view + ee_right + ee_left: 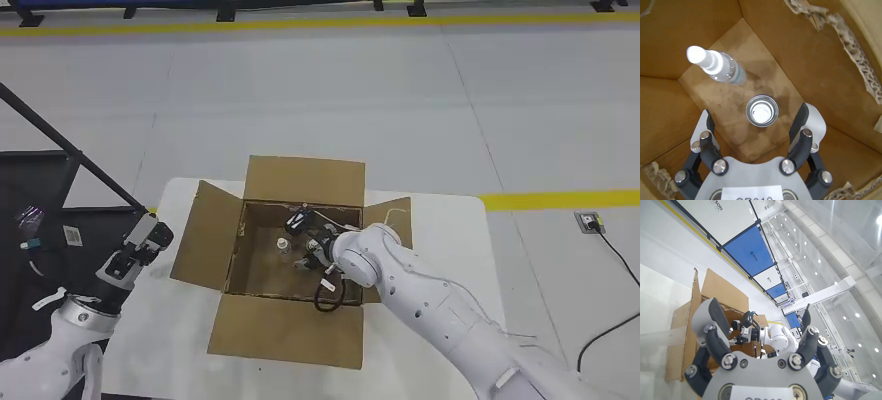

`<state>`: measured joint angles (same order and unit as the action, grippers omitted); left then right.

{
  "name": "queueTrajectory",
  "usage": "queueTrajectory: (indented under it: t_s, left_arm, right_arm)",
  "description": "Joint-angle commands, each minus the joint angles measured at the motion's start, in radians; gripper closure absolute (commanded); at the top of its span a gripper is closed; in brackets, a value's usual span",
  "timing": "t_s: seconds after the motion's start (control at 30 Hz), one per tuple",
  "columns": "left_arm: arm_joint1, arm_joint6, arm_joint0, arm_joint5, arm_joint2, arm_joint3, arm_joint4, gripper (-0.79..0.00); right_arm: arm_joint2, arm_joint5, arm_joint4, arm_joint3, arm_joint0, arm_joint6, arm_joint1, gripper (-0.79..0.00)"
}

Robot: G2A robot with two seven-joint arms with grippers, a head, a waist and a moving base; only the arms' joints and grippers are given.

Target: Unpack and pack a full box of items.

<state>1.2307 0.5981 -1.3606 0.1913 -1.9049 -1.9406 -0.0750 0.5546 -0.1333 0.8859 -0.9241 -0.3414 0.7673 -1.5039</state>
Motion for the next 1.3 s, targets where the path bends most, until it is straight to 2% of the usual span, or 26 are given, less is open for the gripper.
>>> queueTrajectory:
  t_s: [0.0,0.03,0.07,0.37,0.6,0.73,0.87,1.1,1.17,1.27]
  left_arm:
    - [0.000,0.000,0.000,0.000,0.000,0.000,0.000,-0.785]
    - [0.000,0.000,0.000,0.000,0.000,0.000,0.000,-0.785]
    - [0.000,0.000,0.000,0.000,0.000,0.000,0.000,-0.785]
    - [0.000,0.000,0.000,0.000,0.000,0.000,0.000,-0.785]
    - [0.000,0.000,0.000,0.000,0.000,0.000,0.000,-0.785]
    - [0.000,0.000,0.000,0.000,0.000,0.000,0.000,-0.785]
    - [0.000,0.000,0.000,0.000,0.000,0.000,0.000,-0.785]
    - [0.000,0.000,0.000,0.000,0.000,0.000,0.000,-0.785]
    - [0.000,0.000,0.000,0.000,0.000,0.000,0.000,-0.785]
    - [0.000,0.000,0.000,0.000,0.000,0.000,0.000,-0.785]
  right_arm:
    - [-0.008,-0.002,-0.004,0.033,0.009,-0.008,-0.014,-0.240]
    - [-0.011,-0.005,-0.007,0.046,0.013,-0.013,-0.021,-0.058]
    - [-0.013,-0.004,-0.009,0.059,0.016,-0.016,-0.026,0.000]
    - [-0.013,-0.009,-0.015,0.113,0.029,0.002,-0.059,0.000]
    - [0.022,0.086,0.062,-0.020,-0.008,0.058,-0.040,0.000]
    - [0.088,0.138,0.143,-0.217,-0.071,0.132,0.005,0.000]
    - [0.195,0.194,0.280,-0.499,-0.189,0.233,0.065,0.000]
    - [0.441,0.345,0.651,-1.128,-0.540,0.382,0.154,0.000]
    - [0.506,0.373,0.720,-1.237,-0.634,0.401,0.166,0.000]
    - [0.611,0.419,0.782,-1.303,-0.742,0.408,0.177,0.000]
